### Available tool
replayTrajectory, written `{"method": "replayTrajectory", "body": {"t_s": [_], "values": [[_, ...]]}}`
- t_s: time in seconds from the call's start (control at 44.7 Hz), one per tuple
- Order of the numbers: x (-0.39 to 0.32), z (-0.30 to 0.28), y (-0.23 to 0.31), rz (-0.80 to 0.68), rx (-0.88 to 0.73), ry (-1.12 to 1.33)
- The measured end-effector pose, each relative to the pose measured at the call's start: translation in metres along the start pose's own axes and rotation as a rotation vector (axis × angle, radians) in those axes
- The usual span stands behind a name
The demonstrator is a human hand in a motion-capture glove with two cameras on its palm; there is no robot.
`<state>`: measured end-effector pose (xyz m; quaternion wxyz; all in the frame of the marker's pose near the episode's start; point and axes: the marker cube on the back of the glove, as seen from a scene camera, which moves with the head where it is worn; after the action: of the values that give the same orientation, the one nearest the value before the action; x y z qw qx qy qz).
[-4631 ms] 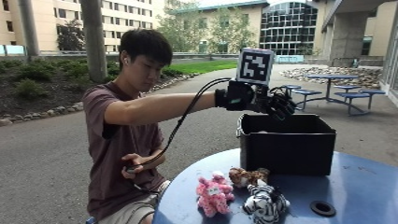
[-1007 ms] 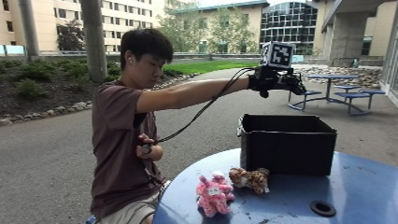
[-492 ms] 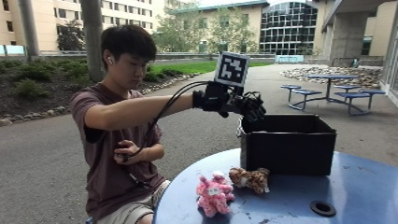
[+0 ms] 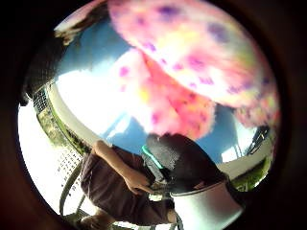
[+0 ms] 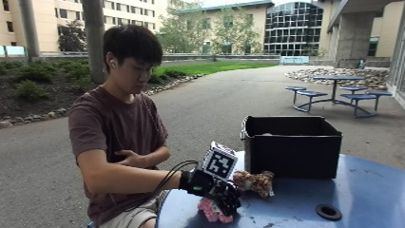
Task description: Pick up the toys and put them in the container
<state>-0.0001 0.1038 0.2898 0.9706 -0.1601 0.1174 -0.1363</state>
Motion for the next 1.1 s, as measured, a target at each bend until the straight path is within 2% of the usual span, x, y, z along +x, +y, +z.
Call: {"method": "replayTrajectory", "body": {"t_s": [0.089,0.268,0.425,0.492,0.626,0.783,1.096], "values": [[0.007,0.006,-0.009,0.084,0.114,0.082],[0.005,0.012,-0.025,-0.047,0.362,-0.074],[0.006,0.006,-0.036,-0.043,0.526,-0.162],[0.005,-0.003,-0.042,-0.028,0.546,-0.180],[0.011,-0.031,-0.047,-0.040,0.475,-0.275],[0.035,-0.105,-0.032,-0.012,0.489,-0.346],[0.049,-0.251,0.001,0.066,0.614,-0.202]]}}
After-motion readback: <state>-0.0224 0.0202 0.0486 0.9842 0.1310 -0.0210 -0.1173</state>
